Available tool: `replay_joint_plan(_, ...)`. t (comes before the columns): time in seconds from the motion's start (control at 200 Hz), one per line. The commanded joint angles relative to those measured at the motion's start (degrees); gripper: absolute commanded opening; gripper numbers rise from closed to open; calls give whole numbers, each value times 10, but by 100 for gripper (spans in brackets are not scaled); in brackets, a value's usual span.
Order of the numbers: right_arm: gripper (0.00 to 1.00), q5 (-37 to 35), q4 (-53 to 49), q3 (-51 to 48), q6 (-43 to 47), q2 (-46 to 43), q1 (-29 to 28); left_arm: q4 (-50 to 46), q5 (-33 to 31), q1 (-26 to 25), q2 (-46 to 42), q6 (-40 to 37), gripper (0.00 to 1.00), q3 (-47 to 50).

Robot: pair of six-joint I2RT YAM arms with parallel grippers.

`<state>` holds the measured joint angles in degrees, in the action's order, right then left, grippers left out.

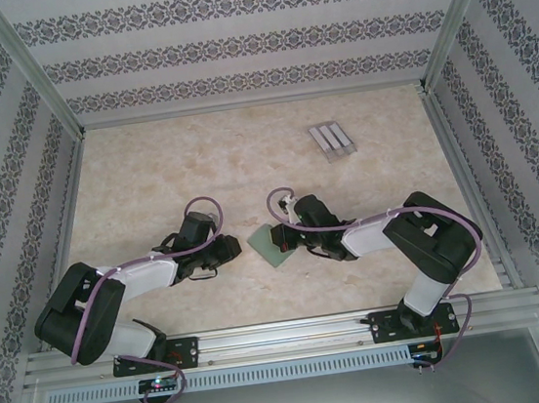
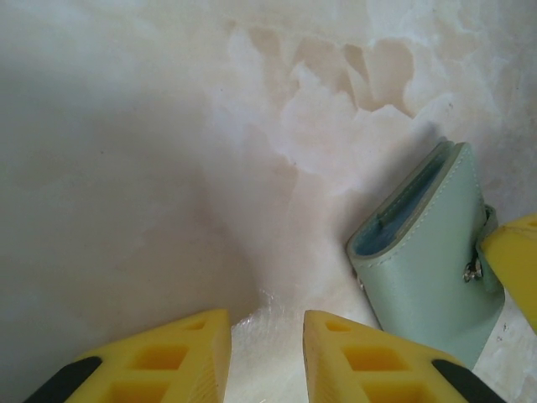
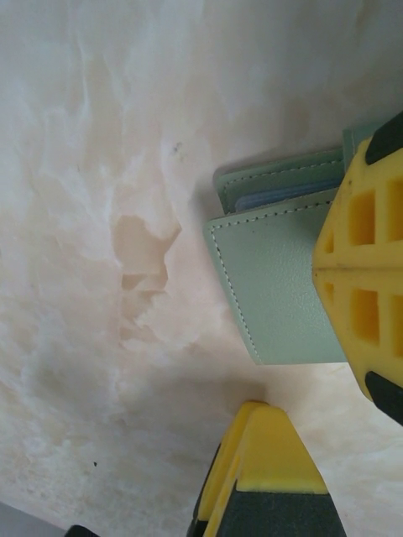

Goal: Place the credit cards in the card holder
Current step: Press the button on the card holder.

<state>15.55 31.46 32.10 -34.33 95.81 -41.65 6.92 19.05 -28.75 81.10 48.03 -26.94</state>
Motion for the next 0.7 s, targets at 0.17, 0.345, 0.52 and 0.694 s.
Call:
replay_joint_plan(0.17,0,11,16,-1,-12,-18,-6,49,33,-7,16,1,31,16)
replay_joint_plan(0.345,0,21,17,2,-12,-19,-6,75,65,-20,42,2,31,1)
replay_joint_plan(0.52,0,21,26,0,-13,1,-8,116,80,-23,87,20,29,-5)
replay_joint_plan(0.694,0,22,35,-4,-9,16,-11,125,79,-25,98,27,29,-6)
